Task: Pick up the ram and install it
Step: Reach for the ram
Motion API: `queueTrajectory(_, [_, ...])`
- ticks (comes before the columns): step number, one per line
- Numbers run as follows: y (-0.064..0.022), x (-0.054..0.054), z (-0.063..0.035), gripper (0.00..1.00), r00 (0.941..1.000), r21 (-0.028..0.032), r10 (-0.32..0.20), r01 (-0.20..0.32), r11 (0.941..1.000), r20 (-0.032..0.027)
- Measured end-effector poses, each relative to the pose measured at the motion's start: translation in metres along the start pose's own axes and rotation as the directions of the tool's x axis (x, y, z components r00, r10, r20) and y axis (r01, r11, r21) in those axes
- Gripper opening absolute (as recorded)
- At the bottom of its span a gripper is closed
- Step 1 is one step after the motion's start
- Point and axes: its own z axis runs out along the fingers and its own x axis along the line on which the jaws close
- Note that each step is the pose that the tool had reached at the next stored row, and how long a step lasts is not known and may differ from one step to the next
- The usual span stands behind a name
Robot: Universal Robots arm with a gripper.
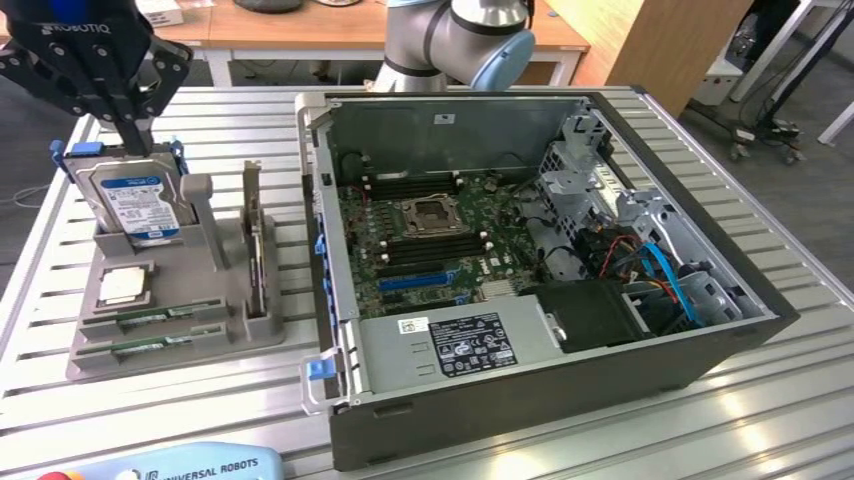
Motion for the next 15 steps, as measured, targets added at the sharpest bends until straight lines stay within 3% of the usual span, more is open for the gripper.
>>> queueTrajectory(15, [-0.0206,-0.002,-0.0009,0.10,1.0000,0.0000,0.000,0.000,1.0000,0.0000])
